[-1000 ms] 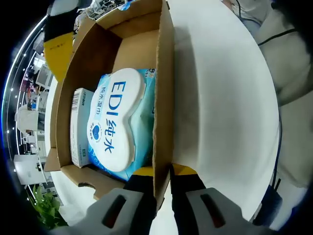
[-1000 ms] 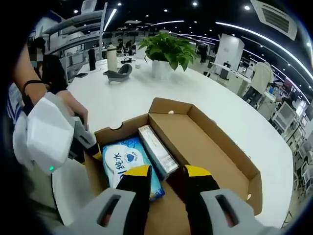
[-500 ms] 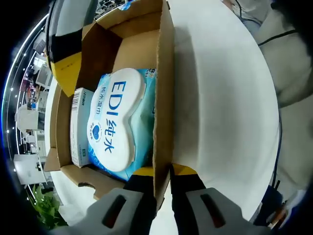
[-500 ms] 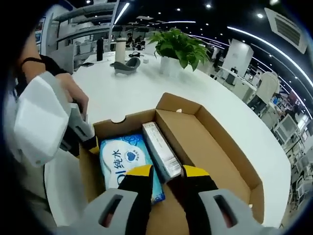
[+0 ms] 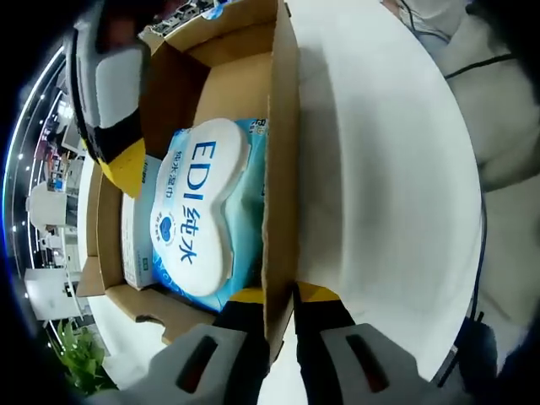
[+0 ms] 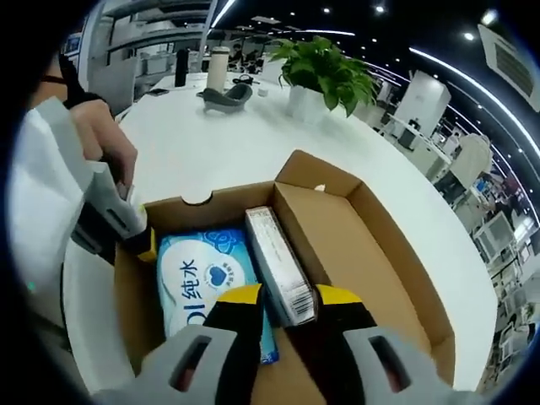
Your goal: Operate the shoe box by opening the lid, removing the specified soft item, and placing it in the target area until the item is outside and the box remains undamaged.
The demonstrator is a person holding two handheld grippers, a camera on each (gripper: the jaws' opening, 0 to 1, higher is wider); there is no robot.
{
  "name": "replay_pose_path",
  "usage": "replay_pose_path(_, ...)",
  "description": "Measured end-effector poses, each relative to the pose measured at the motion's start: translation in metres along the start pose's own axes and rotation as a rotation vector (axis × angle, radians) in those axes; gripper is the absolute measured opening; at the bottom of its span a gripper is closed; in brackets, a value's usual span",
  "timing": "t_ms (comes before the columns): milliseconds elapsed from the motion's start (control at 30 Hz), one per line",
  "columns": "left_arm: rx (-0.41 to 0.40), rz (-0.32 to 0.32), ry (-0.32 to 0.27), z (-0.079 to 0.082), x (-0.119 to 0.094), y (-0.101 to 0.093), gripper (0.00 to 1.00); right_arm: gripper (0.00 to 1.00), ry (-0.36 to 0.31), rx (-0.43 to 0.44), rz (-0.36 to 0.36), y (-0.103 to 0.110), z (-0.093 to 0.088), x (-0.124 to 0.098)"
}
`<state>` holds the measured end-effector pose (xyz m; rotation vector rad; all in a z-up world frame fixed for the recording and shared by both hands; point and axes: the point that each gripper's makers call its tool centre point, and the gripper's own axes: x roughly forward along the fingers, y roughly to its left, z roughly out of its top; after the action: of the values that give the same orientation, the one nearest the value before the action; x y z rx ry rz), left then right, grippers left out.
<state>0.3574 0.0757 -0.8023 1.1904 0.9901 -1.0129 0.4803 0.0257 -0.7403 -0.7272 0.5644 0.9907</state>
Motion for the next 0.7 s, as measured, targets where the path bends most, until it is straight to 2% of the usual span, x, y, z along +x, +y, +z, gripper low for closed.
replay_pose_path(233, 0.001, -0.001, 0.000, 0.000, 0.001, 0.000, 0.07, 0.23, 0.017, -0.049, 0.025, 0.002, 0.001, 0.008)
replay_pose_path(367, 0.003, 0.000, 0.000, 0.000, 0.000, 0.000, 0.08, 0.22, 0.081, -0.096, 0.037, 0.005, -0.014, 0.014)
replay_pose_path(400, 0.006, 0.001, -0.003, 0.000, 0.000, 0.000, 0.08, 0.21, 0.058, -0.116, 0.026, 0.003, -0.013, 0.014)
replay_pose_path(500, 0.004, -0.002, -0.004, 0.000, 0.000, 0.000, 0.08, 0.20, 0.058, -0.142, 0.024, 0.002, -0.013, 0.014)
replay_pose_path(600, 0.005, -0.001, -0.002, 0.000, 0.001, 0.000, 0.08, 0.18, 0.048, -0.100, 0.020, 0.000, -0.012, 0.014)
replay_pose_path(700, 0.007, 0.001, -0.004, 0.000, 0.000, 0.000, 0.08, 0.16, 0.051, -0.122, 0.010, -0.001, -0.013, 0.013)
